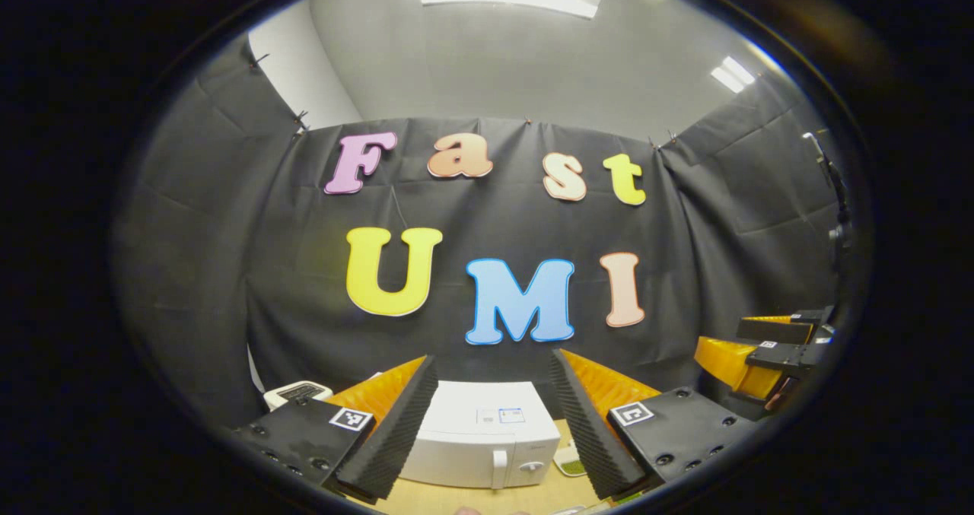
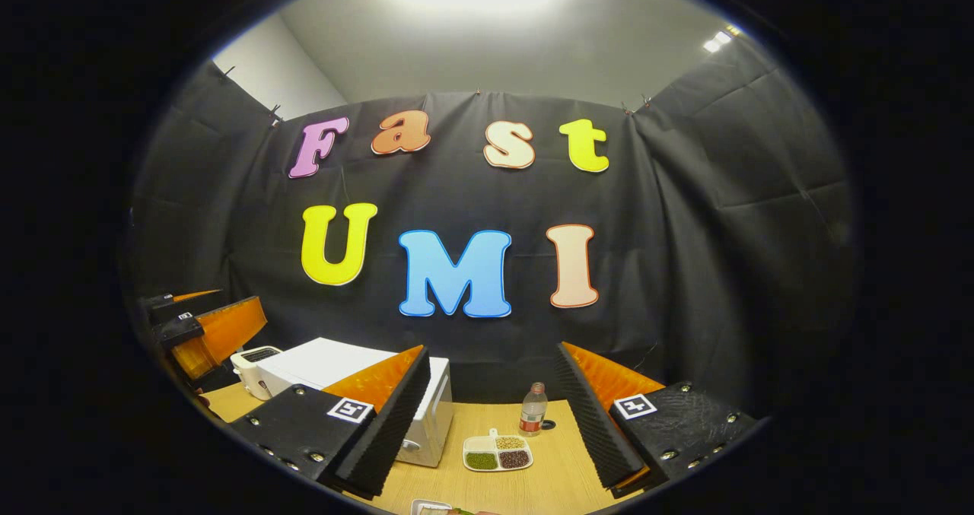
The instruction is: Open the microwave oven with the left hand, put the food in, and close the microwave oven.
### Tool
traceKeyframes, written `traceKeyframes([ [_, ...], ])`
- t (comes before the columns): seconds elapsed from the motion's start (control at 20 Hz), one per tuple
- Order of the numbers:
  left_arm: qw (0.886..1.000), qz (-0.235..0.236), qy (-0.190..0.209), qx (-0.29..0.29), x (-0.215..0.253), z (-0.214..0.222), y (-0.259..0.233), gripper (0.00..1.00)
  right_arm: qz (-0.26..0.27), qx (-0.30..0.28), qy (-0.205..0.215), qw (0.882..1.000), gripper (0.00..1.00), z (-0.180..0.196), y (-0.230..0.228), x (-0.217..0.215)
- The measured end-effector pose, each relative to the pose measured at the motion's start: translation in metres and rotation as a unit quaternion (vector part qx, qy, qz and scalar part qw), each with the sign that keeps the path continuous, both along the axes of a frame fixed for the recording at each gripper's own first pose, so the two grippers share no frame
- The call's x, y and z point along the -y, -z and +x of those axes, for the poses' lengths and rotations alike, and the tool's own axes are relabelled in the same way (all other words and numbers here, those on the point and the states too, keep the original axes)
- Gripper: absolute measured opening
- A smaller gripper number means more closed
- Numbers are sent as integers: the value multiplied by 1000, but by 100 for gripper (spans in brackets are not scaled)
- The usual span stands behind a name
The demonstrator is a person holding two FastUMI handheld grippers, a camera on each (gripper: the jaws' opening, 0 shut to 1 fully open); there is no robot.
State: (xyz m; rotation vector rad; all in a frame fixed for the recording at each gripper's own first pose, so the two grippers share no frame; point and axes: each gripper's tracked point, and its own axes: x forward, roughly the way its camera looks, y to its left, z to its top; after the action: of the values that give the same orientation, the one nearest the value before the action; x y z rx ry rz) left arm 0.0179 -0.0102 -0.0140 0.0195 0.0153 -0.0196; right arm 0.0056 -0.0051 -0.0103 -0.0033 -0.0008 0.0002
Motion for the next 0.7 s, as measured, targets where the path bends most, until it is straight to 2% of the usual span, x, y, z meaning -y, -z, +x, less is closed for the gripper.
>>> traceKeyframes([
  [0.3,1000,-4,7,-20,6,7,32,100,2,-3,6,1000,99,-3,4,10],
  [0.5,998,-6,15,-58,9,10,90,100,6,-2,6,1000,99,-7,8,11],
  [0.55,998,-5,14,-68,9,13,105,94,6,-6,6,1000,99,-8,11,11],
  [0.6,996,-2,15,-84,9,15,122,100,7,-10,6,1000,99,-8,15,12],
  [0.65,995,2,15,-100,10,18,141,94,6,-15,7,1000,99,-9,19,13],
  [0.7,994,3,15,-113,10,21,158,94,5,-21,9,1000,99,-10,24,16],
])
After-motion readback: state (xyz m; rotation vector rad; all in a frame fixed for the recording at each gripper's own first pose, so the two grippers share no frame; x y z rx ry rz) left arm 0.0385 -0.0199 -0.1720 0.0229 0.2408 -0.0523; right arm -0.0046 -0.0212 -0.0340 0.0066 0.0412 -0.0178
